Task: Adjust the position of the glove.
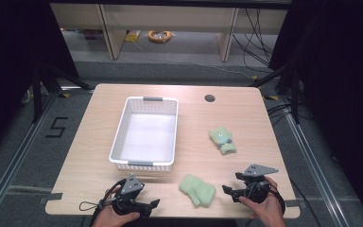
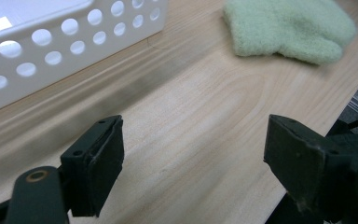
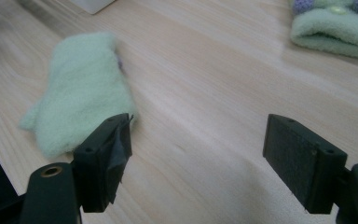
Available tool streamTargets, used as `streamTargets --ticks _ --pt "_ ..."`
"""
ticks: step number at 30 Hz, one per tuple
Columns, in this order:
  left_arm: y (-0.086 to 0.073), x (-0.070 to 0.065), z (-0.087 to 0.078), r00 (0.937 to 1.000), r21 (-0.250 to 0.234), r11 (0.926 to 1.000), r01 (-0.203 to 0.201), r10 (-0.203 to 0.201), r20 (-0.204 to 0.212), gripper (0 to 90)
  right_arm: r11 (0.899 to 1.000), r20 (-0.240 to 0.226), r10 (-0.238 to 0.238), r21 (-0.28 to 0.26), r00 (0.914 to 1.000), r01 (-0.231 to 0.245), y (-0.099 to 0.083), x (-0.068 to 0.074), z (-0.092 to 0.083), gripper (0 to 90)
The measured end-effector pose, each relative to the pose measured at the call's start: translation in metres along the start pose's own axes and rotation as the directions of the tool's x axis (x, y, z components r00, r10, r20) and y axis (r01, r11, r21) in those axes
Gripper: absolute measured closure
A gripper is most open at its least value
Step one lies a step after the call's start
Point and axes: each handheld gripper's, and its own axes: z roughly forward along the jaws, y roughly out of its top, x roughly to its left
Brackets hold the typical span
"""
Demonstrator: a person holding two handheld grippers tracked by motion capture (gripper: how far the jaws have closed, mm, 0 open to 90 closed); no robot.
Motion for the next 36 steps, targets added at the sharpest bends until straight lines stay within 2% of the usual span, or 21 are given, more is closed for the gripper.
streamTargets --ticks 8,9,11,14,15,17,18,19,20,21,22,25,26,27,28,29,30,31,33,34,36 --pt "0.0 0.0 0.0 1.0 0.004 1.0 0.001 -0.001 0.0 19.5 1.0 -0.028 0.005 0.002 0.9996 -0.005 0.0 0.0 0.001 26.7" --pt "0.0 -0.001 0.001 0.9999 0.006 0.9999 0.014 -0.014 0.002 19.5 1.0 -0.029 0.005 0.003 0.9996 -0.005 0.0 0.0 0.001 27.9" --pt "0.0 0.001 0.0 0.9998 0.018 0.9997 -0.017 0.017 -0.007 19.6 1.0 -0.024 0.002 0.001 0.9997 -0.002 0.0 0.0 0.0 32.8" --pt "0.002 0.0 0.0 1.0 0.007 0.9999 -0.009 0.008 0.003 20.1 1.0 -0.03 -0.008 -0.007 0.9995 0.008 0.0 0.001 0.001 33.1" --pt "0.002 0.0 0.0 1.0 0.005 1.0 -0.006 0.006 0.005 20.2 1.0 -0.056 -0.015 0.006 0.9983 0.015 0.001 0.0 0.001 33.8" --pt "0.003 -0.001 0.0 0.9999 0.006 1.0 -0.007 0.007 0.008 20.7 1.0 -0.047 0.004 0.002 0.9989 -0.003 0.002 0.004 0.0 35.5" --pt "0.003 -0.001 0.0 1.0 0.006 0.9999 -0.008 0.008 0.002 20.8 1.0 -0.054 -0.011 -0.011 0.9985 0.01 0.003 0.002 0.0 36.4" --pt "0.004 -0.004 0.002 0.9997 -0.004 0.9999 0.014 -0.013 0.022 21.1 1.0 -0.061 -0.021 -0.009 0.9979 0.021 0.004 0.002 -0.001 37.3" --pt "0.005 -0.005 0.002 0.9998 -0.005 1.0 0.004 -0.004 0.02 22.1 0.999 -0.05 -0.024 -0.023 0.9984 0.023 0.004 0.004 -0.002 37.9" --pt "0.006 -0.006 0.002 0.9997 -0.002 1.0 -0.003 0.003 0.023 22.6 1.0 -0.049 0.011 -0.014 0.9987 -0.012 0.005 0.008 -0.003 38.1" --pt "0.008 -0.008 0.003 0.9994 -0.015 0.9998 -0.013 0.014 0.031 22.8 0.999 -0.04 -0.031 -0.031 0.9987 0.03 0.005 0.005 -0.003 38.4" --pt "0.013 -0.015 0.007 0.9983 -0.018 0.9998 -0.012 0.013 0.057 24.2 0.999 -0.049 -0.033 -0.033 0.9982 0.032 0.008 0.009 -0.004 41.4" --pt "0.016 -0.017 0.009 0.9973 -0.023 0.9994 -0.027 0.029 0.067 24.7 0.999 -0.062 -0.011 -0.036 0.998 0.009 0.009 0.013 -0.005 42.5" --pt "0.018 -0.018 0.01 0.9969 0.004 0.9995 -0.03 0.03 0.073 25.1 0.999 -0.073 -0.022 -0.04 0.9971 0.019 0.01 0.015 -0.005 43.5" --pt "0.019 -0.02 0.012 0.9965 -0.003 0.9995 -0.031 0.031 0.078 25.6 0.998 -0.074 -0.056 -0.04 0.9957 0.053 0.011 0.014 -0.004 44.3" --pt "0.021 -0.021 0.014 0.9952 -0.001 0.9984 -0.056 0.056 0.08 26.2 0.997 -0.071 -0.071 -0.044 0.9949 0.068 0.012 0.015 -0.004 45.3" --pt "0.024 -0.022 0.016 0.9943 0.006 0.9978 -0.066 0.065 0.085 27.3 0.998 -0.074 -0.049 -0.038 0.996 0.047 0.012 0.019 -0.003 45.9" --pt "0.027 -0.025 0.02 0.9937 0.014 0.9976 -0.068 0.066 0.091 28.4 0.997 -0.081 -0.069 -0.029 0.9944 0.066 0.013 0.019 -0.002 46.5" --pt "0.032 -0.029 0.025 0.9922 0.013 0.9971 -0.075 0.073 0.102 30.0 0.997 -0.098 -0.07 -0.024 0.9927 0.068 0.013 0.023 -0.001 47.8" --pt "0.034 -0.03 0.027 0.9916 0.013 0.9964 -0.083 0.082 0.1 31.0 0.999 -0.097 -0.054 -0.013 0.9938 0.053 0.013 0.027 0.0 48.2" --pt "0.039 -0.033 0.032 0.9901 0.016 0.9967 -0.079 0.077 0.118 32.7 0.996 -0.099 -0.086 -0.016 0.9914 0.085 0.015 0.027 0.003 49.6"
